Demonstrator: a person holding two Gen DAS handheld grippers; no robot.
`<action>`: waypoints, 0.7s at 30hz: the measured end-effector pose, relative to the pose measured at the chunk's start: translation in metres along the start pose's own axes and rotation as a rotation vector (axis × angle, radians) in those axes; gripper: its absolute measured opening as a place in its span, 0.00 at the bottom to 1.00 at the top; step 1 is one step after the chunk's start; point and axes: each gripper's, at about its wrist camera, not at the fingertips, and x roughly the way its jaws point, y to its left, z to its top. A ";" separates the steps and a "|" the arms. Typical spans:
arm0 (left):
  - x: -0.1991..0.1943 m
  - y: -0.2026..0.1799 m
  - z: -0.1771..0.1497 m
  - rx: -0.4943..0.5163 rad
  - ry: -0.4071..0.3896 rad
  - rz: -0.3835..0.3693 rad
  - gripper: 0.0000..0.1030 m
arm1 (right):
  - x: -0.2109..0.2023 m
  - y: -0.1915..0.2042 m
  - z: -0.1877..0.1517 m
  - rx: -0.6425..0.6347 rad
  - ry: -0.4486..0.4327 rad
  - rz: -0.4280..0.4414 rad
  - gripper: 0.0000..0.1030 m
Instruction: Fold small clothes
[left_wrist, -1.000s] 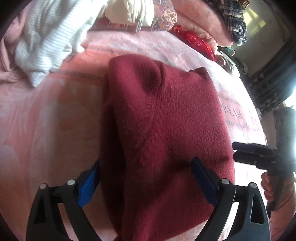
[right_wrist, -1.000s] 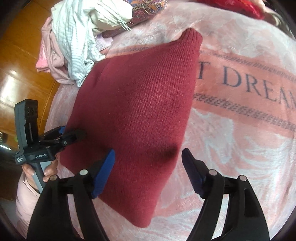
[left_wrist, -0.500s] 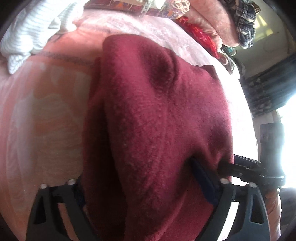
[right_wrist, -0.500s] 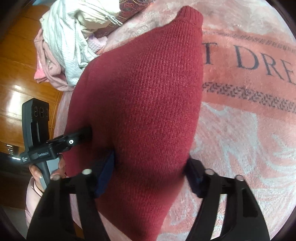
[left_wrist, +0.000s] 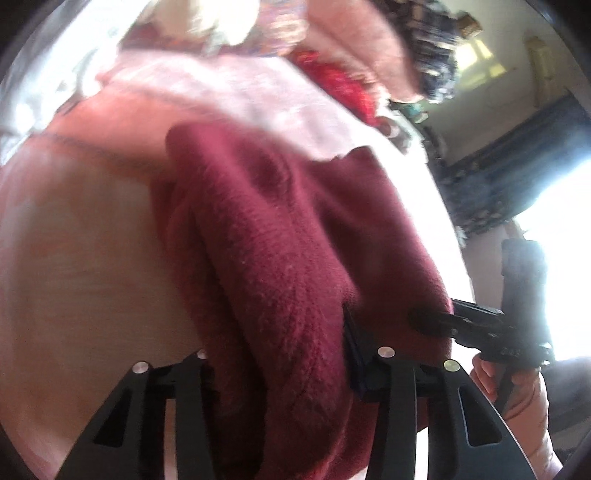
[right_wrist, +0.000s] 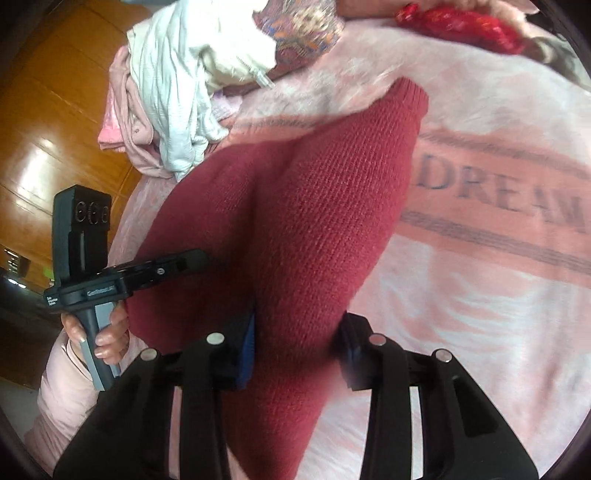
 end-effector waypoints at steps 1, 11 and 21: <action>0.001 -0.010 0.000 0.003 -0.004 -0.009 0.43 | -0.014 -0.005 -0.006 -0.004 -0.005 -0.011 0.34; 0.068 -0.118 -0.047 0.092 0.012 0.000 0.43 | -0.080 -0.086 -0.082 0.032 -0.004 -0.122 0.34; 0.091 -0.116 -0.085 0.099 -0.042 0.103 0.64 | -0.074 -0.135 -0.116 0.145 -0.010 -0.014 0.54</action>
